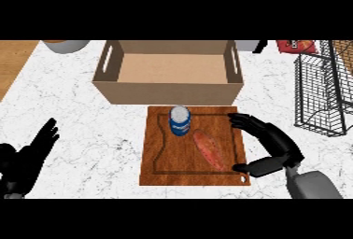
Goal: Pick the sweet potato from the cutting board and place it in the tiered basket
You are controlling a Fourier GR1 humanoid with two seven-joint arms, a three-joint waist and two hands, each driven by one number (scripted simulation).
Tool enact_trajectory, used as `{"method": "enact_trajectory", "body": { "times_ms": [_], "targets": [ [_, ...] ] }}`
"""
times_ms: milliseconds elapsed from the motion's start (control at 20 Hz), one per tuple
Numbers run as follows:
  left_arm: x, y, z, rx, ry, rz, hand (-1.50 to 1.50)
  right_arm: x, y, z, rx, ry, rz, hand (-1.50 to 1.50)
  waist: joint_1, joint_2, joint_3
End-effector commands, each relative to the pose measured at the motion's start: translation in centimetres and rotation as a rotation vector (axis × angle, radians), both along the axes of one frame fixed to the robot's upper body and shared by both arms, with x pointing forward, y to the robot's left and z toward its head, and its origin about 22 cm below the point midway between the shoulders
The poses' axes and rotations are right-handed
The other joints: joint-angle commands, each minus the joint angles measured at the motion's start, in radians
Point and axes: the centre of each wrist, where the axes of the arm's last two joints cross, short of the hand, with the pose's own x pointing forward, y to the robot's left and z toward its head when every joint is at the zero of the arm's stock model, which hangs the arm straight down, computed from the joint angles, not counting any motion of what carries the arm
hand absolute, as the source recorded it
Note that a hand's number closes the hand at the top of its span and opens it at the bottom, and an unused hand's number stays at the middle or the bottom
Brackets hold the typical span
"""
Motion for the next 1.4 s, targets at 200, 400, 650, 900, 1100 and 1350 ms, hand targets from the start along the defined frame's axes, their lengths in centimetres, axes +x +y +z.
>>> {"method": "enact_trajectory", "body": {
  "times_ms": [200, 400, 650, 900, 1100, 1350],
  "targets": [
    [1.3, -0.7, -0.5, -0.012, 0.028, -0.001, 0.00, 5.3, 1.3, 5.7, -0.455, 0.002, 0.307, -1.50, 0.005, -0.001, -0.001],
    [0.2, 0.4, -1.7, -0.004, 0.030, 0.014, 0.00, 7.2, 3.1, 6.0, -0.447, 0.047, 0.446, -1.50, -0.003, -0.002, 0.000],
    [0.1, 2.2, -0.3, -0.017, 0.024, 0.015, 0.00, 8.6, 6.1, 9.7, -0.472, 0.057, 0.464, -1.50, -0.012, -0.006, 0.000],
    [1.0, 1.0, -0.4, -0.011, 0.016, 0.035, 0.00, 8.2, 6.4, 9.8, -0.566, 0.172, 0.571, -1.50, -0.021, -0.008, 0.000],
    [1.7, -0.3, 0.2, -0.007, 0.021, 0.036, 0.00, 10.0, 6.7, 9.7, -0.637, 0.193, 0.559, -1.50, -0.012, -0.005, 0.001],
    [2.1, 1.4, 0.6, 0.009, 0.038, 0.031, 0.00, 10.3, 6.0, 10.6, -0.722, 0.228, 0.527, -1.50, -0.016, -0.005, 0.001]
  ]
}}
